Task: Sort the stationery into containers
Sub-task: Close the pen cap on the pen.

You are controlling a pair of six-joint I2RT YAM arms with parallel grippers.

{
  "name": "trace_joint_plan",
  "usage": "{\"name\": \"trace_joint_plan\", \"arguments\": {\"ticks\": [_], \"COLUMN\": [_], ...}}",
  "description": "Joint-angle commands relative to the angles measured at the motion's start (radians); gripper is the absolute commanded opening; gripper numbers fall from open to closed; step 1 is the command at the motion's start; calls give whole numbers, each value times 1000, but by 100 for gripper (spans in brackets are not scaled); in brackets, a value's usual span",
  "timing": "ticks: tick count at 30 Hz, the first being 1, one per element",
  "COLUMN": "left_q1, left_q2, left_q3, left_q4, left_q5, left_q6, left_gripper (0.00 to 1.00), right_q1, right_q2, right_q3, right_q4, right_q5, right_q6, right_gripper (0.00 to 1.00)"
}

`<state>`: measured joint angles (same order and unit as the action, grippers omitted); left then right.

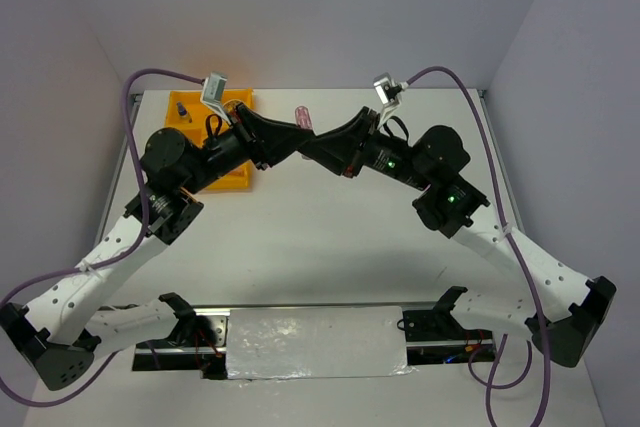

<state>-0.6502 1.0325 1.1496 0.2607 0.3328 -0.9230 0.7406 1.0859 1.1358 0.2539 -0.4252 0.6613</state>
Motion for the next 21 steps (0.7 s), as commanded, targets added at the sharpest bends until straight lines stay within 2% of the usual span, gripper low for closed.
{"name": "trace_joint_plan", "arguments": {"ticks": [1, 8, 10, 12, 13, 14, 15, 16, 17, 18, 20, 21], "left_q1": [1, 61, 67, 70, 72, 76, 80, 84, 99, 110, 151, 167], "left_q2": [8, 32, 43, 64, 67, 72, 74, 75, 74, 72, 70, 70], "left_q3": [-18, -8, -4, 7, 9, 13, 18, 24, 33, 38, 42, 41], "left_q4": [-17, 60, 83, 86, 77, 65, 17, -24, -59, -119, -167, -176], "left_q5": [80, 109, 132, 135, 127, 117, 100, 45, 20, -4, -49, -54], "left_q6": [3, -36, -49, -48, -42, -39, -33, -24, -20, -20, -28, -40], "left_gripper": [25, 25, 3, 0, 0, 0, 0, 0, 0, 0, 0, 0], "right_q1": [-4, -4, -3, -4, -6, -7, -13, -32, -46, -62, -108, -122], "right_q2": [-46, -41, -24, -21, -24, -27, -32, -38, -38, -38, -40, -44], "right_q3": [-7, -57, -51, -50, -53, -62, -68, -76, -88, -96, -131, -146], "right_q4": [107, 145, 139, 127, 120, 102, 93, 81, 46, 22, -39, -53], "right_q5": [29, -108, -156, -165, -162, -147, -136, -130, -121, -115, -109, -98], "right_q6": [-5, 15, 20, 18, 18, 18, 21, 24, 40, 47, 58, 58], "right_gripper": [0, 0, 0, 4, 10, 21, 44, 52, 71, 82, 95, 97]}}
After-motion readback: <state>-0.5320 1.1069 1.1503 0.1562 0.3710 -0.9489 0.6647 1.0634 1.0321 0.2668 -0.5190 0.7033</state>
